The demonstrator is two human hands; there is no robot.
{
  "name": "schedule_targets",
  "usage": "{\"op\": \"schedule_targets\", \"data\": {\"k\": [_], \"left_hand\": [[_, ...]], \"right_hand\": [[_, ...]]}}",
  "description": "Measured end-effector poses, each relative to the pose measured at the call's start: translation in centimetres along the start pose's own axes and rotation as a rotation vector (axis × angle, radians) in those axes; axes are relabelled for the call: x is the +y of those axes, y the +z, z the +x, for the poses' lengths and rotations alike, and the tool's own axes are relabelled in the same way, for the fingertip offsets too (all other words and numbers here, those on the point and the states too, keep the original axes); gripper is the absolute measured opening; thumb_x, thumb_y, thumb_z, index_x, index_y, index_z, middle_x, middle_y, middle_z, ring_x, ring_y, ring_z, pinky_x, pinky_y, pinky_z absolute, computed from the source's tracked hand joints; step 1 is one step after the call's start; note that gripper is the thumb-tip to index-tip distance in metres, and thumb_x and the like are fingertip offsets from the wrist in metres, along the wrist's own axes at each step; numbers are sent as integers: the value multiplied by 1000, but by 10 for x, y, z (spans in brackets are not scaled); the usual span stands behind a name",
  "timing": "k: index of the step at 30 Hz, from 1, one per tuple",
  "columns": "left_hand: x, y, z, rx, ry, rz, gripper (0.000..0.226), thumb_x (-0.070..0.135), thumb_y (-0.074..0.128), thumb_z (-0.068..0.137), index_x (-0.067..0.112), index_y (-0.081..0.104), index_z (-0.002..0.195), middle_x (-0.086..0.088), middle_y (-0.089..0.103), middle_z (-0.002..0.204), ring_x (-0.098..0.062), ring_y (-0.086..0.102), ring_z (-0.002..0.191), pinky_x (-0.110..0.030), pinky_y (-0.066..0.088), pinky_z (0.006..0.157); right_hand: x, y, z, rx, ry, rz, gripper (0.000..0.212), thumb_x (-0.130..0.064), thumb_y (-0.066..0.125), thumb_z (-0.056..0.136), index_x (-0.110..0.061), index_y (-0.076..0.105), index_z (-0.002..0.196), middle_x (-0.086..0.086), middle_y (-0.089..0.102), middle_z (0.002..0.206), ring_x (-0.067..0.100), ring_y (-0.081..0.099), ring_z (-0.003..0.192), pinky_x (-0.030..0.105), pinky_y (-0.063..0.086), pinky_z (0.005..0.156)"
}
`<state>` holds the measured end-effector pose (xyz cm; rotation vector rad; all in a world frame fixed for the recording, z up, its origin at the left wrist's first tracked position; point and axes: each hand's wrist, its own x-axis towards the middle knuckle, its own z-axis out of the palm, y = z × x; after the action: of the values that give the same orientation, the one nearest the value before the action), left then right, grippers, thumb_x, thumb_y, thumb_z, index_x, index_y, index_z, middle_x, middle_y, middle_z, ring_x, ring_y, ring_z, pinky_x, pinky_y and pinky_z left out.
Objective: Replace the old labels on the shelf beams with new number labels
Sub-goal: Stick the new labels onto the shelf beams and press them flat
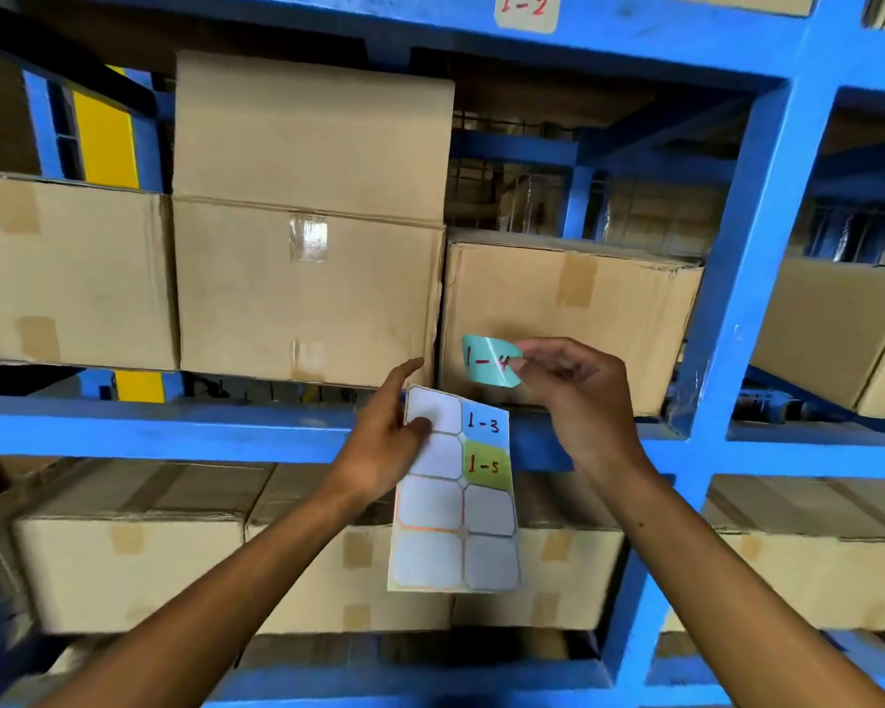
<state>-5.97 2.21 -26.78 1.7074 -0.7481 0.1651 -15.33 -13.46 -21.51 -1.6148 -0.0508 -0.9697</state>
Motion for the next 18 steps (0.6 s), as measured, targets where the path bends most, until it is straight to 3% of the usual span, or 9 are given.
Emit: {"op": "schedule_targets", "data": {"k": [3, 6, 8, 11, 14, 18], "left_hand": [[-23, 6, -7, 5, 123, 206, 64, 2, 51, 88, 30, 31, 142, -3, 58, 91, -16, 50, 78, -30, 42, 68], [-50, 11, -16, -65, 152, 318, 69, 5, 51, 88, 35, 25, 144, 6, 45, 59, -11, 42, 64, -22, 34, 61], [-65, 14, -20, -112, 152, 387, 71, 9, 49, 89, 42, 17, 143, 6, 43, 59, -7, 43, 66, -19, 32, 61], [-78, 16, -26, -148, 168, 424, 69, 18, 45, 89, 47, 10, 142, -9, 52, 62, -19, 51, 61, -36, 38, 58], [-84, 19, -34, -152, 170, 500, 74, 18, 44, 89, 45, 4, 145, -15, 60, 62, -28, 55, 55, -43, 45, 56], [-92, 23, -38, -161, 157, 606, 75, 28, 37, 86, 50, -7, 142, -12, 62, 63, -34, 58, 56, -45, 48, 54]], "right_hand": [[32, -6, 5, -14, 18, -74, 16, 1, 68, 79, -14, 71, 83, 3, 71, 84, -3, 65, 73, 8, 49, 65], [67, -10, 4, -39, 40, -127, 17, 2, 67, 80, -14, 71, 84, 2, 70, 82, -7, 64, 70, 7, 49, 65], [88, -12, 2, -77, 42, -190, 16, 0, 67, 80, -14, 71, 86, 0, 70, 84, -6, 65, 75, 9, 51, 67], [109, -12, -2, -87, 25, -254, 14, -2, 69, 79, -10, 72, 90, 1, 71, 90, 1, 66, 83, 17, 54, 73], [125, -10, -8, -93, -27, -304, 15, -4, 71, 78, -7, 73, 93, -3, 69, 90, -10, 63, 77, 9, 52, 69], [139, -4, -12, -73, -71, -335, 16, -4, 72, 77, -4, 73, 93, 7, 73, 94, -1, 63, 78, 3, 48, 65]]}}
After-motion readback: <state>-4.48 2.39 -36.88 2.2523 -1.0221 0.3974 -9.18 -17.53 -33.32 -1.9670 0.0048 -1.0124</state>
